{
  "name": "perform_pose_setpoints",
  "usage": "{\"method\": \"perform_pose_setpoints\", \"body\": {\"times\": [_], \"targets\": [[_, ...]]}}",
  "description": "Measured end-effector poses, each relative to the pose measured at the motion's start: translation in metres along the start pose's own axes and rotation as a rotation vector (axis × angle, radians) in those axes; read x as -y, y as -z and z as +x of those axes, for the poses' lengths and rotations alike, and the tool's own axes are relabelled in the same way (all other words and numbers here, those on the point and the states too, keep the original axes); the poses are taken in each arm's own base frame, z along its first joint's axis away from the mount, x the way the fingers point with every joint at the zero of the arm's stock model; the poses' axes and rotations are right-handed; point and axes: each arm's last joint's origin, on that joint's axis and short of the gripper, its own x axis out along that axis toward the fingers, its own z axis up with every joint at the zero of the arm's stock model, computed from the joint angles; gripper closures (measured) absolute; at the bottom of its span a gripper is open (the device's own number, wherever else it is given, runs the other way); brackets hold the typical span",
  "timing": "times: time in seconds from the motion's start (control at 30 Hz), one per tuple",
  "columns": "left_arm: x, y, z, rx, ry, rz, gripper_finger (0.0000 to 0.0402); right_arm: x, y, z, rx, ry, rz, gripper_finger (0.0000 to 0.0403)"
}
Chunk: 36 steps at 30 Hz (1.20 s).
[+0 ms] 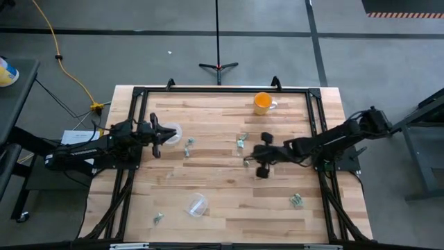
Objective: Pick and place items into bin
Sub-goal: Put the stevia packet into the top transparent bin
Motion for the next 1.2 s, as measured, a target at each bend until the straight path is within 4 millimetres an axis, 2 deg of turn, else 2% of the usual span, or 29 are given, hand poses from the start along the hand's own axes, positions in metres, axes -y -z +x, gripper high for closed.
{"method": "perform_pose_setpoints", "body": {"times": [0.1,0.2,0.3,0.43,0.6,0.77,1.03,1.2], "targets": [[0.0,-0.002,0.0,0.016,0.001,0.001,0.0316,0.006,-0.021,0.012,0.234,-0.006,-0.002,0.04],[0.0,-0.001,0.0,0.01,0.011,0.0,0.0307,0.016,-0.034,0.026,0.428,0.023,0.023,0.0401],[0.001,0.0,0.001,0.0,0.041,-0.015,0.0273,0.028,-0.04,0.039,0.606,0.025,0.065,0.04],[0.001,0.001,0.004,-0.02,0.052,-0.033,0.0205,0.039,-0.047,0.054,0.787,-0.067,0.067,0.0401],[0.003,-0.002,0.011,0.004,0.098,-0.045,0.0129,0.044,-0.064,0.072,0.798,-0.115,0.043,0.0402],[0.003,-0.004,0.02,0.036,0.117,-0.052,0.0088,0.042,-0.087,0.077,0.79,-0.119,0.013,0.0402],[0.002,-0.006,0.037,0.067,0.125,-0.075,0.009,0.042,-0.112,0.077,0.814,-0.106,-0.016,0.0401],[0.003,-0.021,0.061,0.035,0.182,-0.056,0.0105,0.042,-0.118,0.078,0.809,-0.093,-0.049,0.0402]]}}
